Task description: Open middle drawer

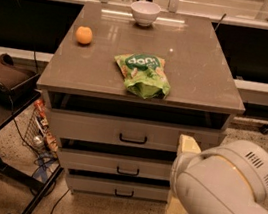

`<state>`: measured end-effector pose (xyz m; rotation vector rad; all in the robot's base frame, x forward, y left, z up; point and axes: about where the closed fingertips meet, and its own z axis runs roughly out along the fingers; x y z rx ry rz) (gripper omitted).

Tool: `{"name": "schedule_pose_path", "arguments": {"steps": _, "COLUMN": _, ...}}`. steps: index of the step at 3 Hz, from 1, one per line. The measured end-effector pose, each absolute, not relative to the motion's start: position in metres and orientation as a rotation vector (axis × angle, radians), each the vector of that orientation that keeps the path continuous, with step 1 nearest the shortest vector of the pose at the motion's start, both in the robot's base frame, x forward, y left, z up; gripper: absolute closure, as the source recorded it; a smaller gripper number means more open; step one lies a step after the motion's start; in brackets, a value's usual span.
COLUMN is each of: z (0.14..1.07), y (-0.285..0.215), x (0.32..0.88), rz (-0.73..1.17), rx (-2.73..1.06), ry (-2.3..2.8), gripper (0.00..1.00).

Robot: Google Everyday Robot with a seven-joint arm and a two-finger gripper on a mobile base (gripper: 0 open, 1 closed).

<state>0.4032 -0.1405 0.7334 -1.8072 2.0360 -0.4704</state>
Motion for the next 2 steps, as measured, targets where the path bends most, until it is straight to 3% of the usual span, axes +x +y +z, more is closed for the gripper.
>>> {"name": "schedule_pose_path", "arguments": {"steps": 2, "z": 0.621, "y": -0.100, "x": 0.407, "rz": -0.367, "rx": -1.919, "ry": 1.944, "gripper": 0.00}}
